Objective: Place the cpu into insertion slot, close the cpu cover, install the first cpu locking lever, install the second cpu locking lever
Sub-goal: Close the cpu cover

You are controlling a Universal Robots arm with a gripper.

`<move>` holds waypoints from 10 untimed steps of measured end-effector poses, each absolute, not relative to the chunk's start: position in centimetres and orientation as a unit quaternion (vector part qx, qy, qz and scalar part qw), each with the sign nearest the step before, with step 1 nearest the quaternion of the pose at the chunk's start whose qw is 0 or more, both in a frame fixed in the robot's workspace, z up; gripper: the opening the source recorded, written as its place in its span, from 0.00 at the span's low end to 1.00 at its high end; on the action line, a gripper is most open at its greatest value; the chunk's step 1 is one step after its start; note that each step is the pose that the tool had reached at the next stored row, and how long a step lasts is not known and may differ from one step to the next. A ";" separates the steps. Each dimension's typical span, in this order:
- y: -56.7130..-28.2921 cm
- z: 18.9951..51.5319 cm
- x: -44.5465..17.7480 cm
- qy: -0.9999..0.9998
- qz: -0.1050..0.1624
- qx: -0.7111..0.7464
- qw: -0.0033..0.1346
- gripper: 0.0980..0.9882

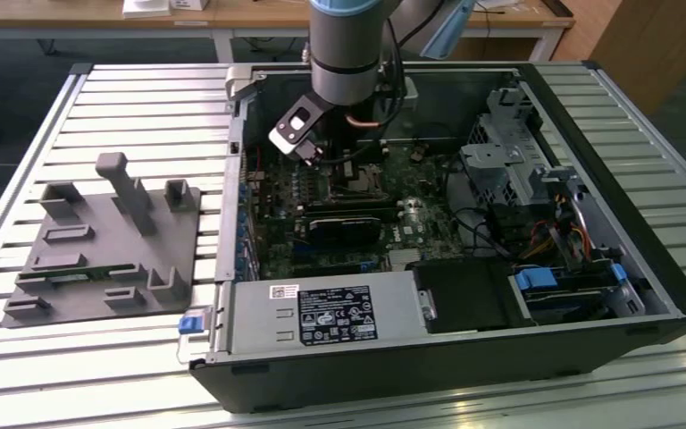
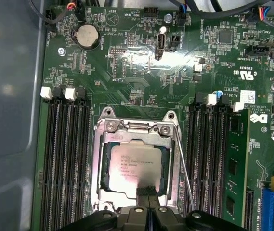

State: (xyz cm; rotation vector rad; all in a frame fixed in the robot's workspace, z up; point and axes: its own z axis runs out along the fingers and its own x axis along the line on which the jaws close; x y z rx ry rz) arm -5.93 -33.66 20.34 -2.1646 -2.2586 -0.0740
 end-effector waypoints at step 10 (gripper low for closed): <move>-33.7 21.2 -5.3 -0.722 -0.024 -0.692 0.006 0.01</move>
